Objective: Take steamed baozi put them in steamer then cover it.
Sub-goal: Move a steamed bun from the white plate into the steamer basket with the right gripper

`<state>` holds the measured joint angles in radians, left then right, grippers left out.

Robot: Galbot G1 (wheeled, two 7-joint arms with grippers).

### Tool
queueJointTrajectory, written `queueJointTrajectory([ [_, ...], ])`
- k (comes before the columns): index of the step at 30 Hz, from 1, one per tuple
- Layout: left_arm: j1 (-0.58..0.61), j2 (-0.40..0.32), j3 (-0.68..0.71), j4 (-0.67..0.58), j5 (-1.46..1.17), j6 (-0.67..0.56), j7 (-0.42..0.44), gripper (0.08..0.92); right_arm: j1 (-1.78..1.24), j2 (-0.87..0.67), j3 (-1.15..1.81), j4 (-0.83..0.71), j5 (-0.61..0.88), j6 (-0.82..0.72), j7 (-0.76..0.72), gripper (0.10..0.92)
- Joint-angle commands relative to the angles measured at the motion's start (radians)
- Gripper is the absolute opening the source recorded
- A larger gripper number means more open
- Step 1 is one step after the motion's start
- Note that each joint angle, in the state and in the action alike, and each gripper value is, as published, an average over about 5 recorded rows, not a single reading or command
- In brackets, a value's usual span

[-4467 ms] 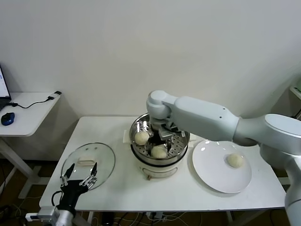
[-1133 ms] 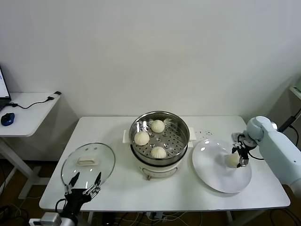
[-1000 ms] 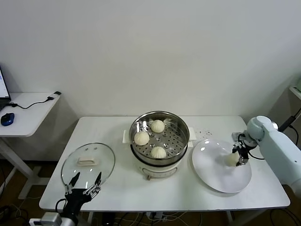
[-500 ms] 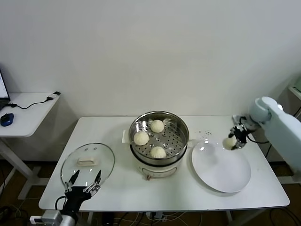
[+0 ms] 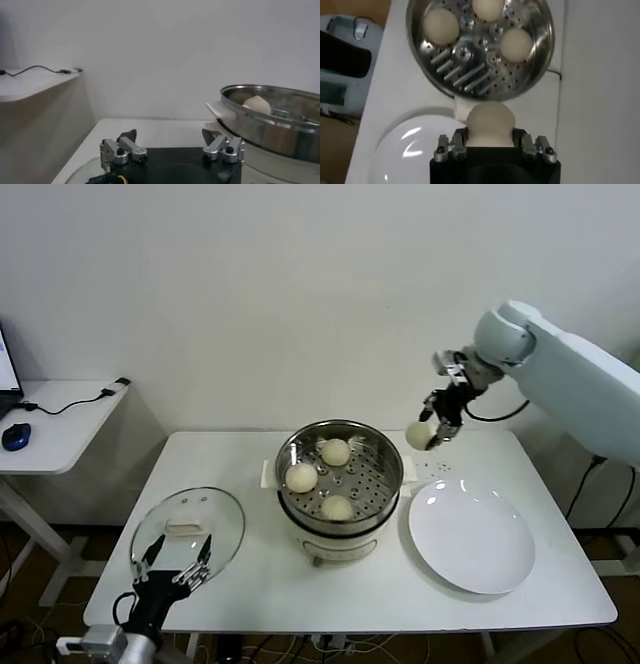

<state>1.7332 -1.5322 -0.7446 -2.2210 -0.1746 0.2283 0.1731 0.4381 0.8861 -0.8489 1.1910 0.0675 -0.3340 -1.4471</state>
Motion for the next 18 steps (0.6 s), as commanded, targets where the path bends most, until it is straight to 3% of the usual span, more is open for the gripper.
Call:
queueJointTrajectory([
  [1,-0.003,-0.005,0.005,-0.006,0.002,0.0,0.002,0.823,0.069,0.192,-0.153,-0.046,0.059,-0.049,0.002,0.594],
  [18,-0.008,-0.01,0.005,-0.006,-0.009,0.003,0.004,0.823,-0.093,0.293,-0.122,-0.155,-0.106,-0.017,0.009,0.594],
])
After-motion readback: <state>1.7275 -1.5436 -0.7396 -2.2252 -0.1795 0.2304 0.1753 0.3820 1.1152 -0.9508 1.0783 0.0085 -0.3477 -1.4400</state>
